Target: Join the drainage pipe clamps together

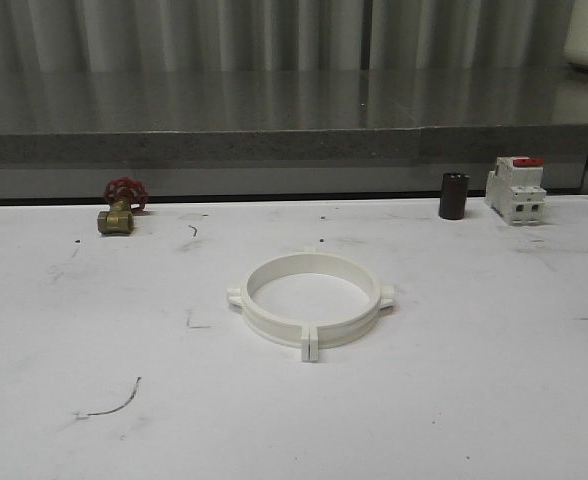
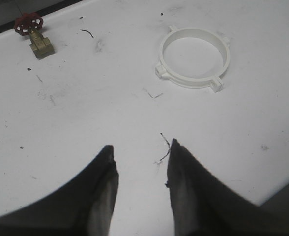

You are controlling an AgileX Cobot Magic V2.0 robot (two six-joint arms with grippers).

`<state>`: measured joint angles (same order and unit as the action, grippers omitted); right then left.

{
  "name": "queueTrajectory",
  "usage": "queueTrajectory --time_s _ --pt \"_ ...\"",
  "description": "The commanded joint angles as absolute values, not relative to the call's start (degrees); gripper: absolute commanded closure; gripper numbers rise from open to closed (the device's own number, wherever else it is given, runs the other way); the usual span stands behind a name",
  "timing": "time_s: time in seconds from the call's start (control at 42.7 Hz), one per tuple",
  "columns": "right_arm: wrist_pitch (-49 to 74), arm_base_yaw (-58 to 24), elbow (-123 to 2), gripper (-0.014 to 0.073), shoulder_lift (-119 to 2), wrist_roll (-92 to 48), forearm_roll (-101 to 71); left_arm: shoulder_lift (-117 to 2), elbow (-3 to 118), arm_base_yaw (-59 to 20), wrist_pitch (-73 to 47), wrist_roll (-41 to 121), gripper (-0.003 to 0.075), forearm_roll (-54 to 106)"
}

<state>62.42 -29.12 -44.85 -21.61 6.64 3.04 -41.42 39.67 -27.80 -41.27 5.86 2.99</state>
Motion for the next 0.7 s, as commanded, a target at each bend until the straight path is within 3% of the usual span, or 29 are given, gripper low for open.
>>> queueTrajectory --time_s 0.0,0.117,0.562,0.679 --pt "58.8 -28.9 -46.0 0.0669 -22.2 6.1 3.3 -41.1 41.1 -27.8 -37.2 5.7 0.0601 3.4" --pt "59.0 -28.9 -46.0 0.0661 -22.2 6.1 3.3 -41.1 41.1 -27.8 -37.2 5.7 0.0742 3.4" --pt "59.0 -28.9 -46.0 0.0661 -22.2 6.1 3.0 -38.8 40.3 -28.6 -37.1 5.7 0.0741 3.4" --pt "59.0 -29.0 -46.0 0.0661 -22.2 6.1 3.0 -34.5 38.3 -24.6 -36.2 5.7 0.0741 2.7"
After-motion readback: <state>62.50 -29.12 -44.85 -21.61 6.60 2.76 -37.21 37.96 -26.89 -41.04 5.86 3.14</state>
